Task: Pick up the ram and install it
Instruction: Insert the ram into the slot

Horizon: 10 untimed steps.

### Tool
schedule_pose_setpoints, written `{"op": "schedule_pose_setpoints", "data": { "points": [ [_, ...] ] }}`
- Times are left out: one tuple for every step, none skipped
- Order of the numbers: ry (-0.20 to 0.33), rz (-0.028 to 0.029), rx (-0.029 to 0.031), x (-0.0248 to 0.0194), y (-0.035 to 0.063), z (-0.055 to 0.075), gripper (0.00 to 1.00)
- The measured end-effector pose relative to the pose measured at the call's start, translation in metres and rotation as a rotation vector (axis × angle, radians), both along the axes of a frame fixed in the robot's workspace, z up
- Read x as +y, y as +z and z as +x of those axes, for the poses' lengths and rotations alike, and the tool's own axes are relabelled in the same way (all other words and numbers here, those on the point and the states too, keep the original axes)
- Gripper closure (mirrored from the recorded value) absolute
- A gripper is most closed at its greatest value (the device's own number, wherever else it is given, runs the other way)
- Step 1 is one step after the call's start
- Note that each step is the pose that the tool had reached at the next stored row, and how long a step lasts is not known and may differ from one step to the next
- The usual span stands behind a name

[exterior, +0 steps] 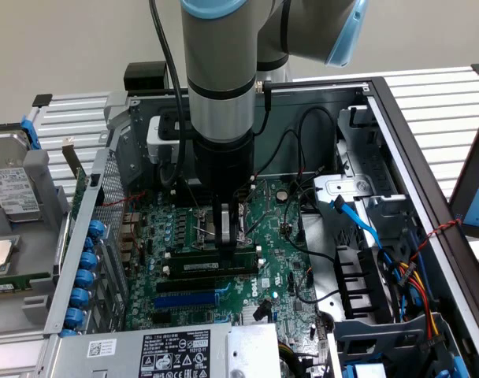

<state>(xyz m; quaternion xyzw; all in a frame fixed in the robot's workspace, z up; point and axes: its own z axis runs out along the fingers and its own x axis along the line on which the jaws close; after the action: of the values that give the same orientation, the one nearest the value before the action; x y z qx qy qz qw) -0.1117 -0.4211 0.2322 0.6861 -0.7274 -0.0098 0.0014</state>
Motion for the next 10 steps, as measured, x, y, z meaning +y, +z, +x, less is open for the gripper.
{"op": "schedule_pose_setpoints", "data": {
  "points": [
    [0.000,-0.0001,0.0000,0.0000,0.0000,0.0000,0.80],
    [0.000,0.0000,0.0000,0.0000,0.0000,0.0000,0.80],
    [0.000,0.0000,0.0000,0.0000,0.0000,0.0000,0.80],
    [0.000,0.0000,0.0000,0.0000,0.0000,0.0000,0.80],
    [0.000,0.0000,0.0000,0.0000,0.0000,0.0000,0.80],
    [0.000,-0.0001,0.0000,0.0000,0.0000,0.0000,0.80],
    [0.000,0.0000,0.0000,0.0000,0.0000,0.0000,0.80],
    [0.000,0.0000,-0.0001,0.0000,0.0000,0.0000,0.80],
    [0.000,-0.0001,0.0000,0.0000,0.0000,0.0000,0.80],
    [0.000,-0.0001,0.0000,0.0000,0.0000,0.0000,0.80]
  ]
}}
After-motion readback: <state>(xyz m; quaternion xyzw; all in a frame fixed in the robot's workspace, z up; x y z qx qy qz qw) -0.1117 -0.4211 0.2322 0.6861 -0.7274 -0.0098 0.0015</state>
